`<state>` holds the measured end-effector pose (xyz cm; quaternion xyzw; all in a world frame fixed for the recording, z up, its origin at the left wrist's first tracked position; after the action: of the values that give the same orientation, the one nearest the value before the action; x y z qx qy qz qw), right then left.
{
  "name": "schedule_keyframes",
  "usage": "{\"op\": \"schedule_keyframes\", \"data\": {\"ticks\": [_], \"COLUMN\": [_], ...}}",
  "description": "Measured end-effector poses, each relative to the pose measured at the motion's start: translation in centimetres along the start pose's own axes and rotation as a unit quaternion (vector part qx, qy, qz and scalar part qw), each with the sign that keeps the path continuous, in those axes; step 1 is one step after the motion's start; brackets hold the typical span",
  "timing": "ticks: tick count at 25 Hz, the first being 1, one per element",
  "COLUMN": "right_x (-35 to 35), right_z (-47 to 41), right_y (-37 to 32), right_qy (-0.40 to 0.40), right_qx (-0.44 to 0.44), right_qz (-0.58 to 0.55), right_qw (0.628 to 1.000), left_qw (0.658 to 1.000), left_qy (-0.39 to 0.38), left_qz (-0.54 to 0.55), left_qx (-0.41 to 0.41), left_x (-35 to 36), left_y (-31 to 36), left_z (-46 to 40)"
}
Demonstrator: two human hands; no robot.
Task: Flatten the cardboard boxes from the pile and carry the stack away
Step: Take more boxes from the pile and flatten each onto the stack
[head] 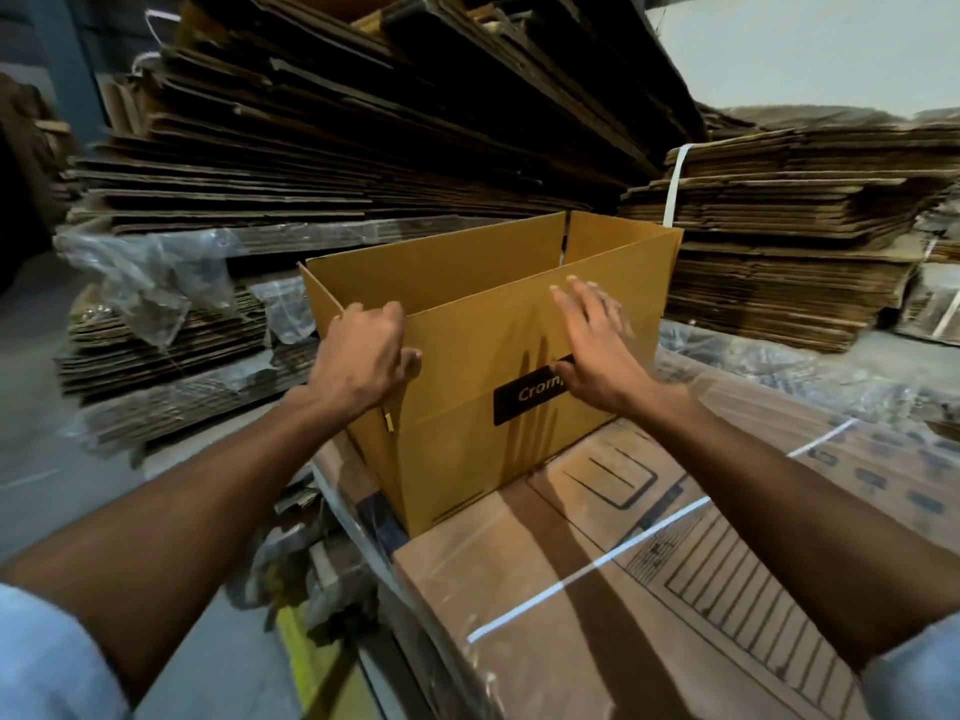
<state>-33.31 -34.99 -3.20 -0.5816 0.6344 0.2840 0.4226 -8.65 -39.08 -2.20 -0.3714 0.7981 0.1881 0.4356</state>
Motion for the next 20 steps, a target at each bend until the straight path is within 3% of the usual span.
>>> {"op": "schedule_keyframes", "data": {"ticks": [7,14,20], "right_x": [-2.3,-6.4,-11.9], "right_z": [0.8,8.6,18.8], "right_y": [-0.6,-8.4,-17.4], "right_qy": [0.01,0.075,0.097], "right_qx": [-0.059,-0.162,-0.211], "right_qz": [0.173,0.141,0.112], "right_qw": [0.983,0.974,0.966], "left_qw": [0.996,0.974,0.975], "left_qy": [-0.078,-0.103,-0.093], "left_qz": [0.032,-0.201,-0.199], "left_qx": [0.016,-0.009,-0.021], "left_x": [-5.2,-11.0,-16.7], "left_y": [-6.2,-3.6,1.8], "left_z": [10.4,18.4,28.7]}}
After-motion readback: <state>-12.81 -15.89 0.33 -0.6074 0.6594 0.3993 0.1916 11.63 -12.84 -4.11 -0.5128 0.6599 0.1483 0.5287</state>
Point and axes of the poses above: each hand's wrist, its own z-axis away from the middle knuckle, its own x-axis out of the palm, y = z × x, the point moved 8 cm from there along -z, towards the middle knuckle, and after that the axes turned 13 degrees about x, right-handed, at the moved point
